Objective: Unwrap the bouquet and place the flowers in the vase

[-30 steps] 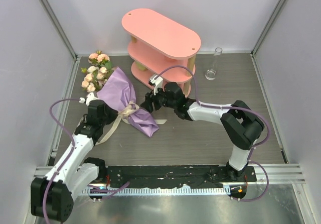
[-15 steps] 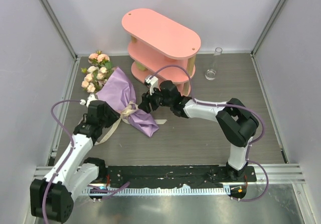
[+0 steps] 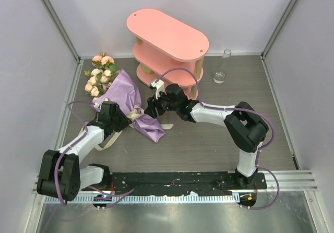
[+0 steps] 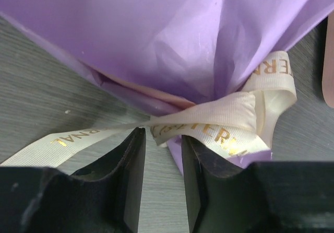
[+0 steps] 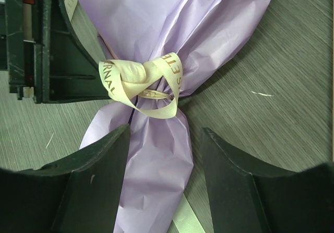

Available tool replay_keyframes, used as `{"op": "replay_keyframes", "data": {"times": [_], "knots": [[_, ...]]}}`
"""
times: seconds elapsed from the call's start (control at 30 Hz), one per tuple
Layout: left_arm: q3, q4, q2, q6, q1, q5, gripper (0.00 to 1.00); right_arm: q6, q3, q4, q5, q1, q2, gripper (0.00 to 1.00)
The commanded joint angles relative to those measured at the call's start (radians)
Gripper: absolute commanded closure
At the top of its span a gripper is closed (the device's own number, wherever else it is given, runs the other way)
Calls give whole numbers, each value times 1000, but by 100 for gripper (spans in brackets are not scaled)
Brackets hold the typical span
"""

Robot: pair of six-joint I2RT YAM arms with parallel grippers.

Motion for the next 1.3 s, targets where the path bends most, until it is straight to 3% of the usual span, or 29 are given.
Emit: {"op": "replay_keyframes", "data": {"times": [0.0,0.13,0.3,0.33,0.6,0.8,1.03,1.27], "knots": [[7,109,41,-9,-12,-44,64,-18,35,21,5,6,-12,38],[2,113,59,-9,-19,-76,69,-18,32,21,8,6,-14,38],[-4,96,15,14,-24,-104,91,-21,30,22,8,7,-14,39],[-2,84,1,19,-22,-113,99,-24,30,22,9,6,-12,39],[16,-105,-335,37,-25,-216,100,-23,29,27,12,7,-14,38],[102,-249,-493,39,-25,-243,100,-17,29,30,10,6,-9,38],[263,-245,-605,54,-24,-226,100,-15,35,33,2,7,-2,39],[418,-231,-598,94,-25,-252,100,-15,44,33,-8,14,12,39]]}}
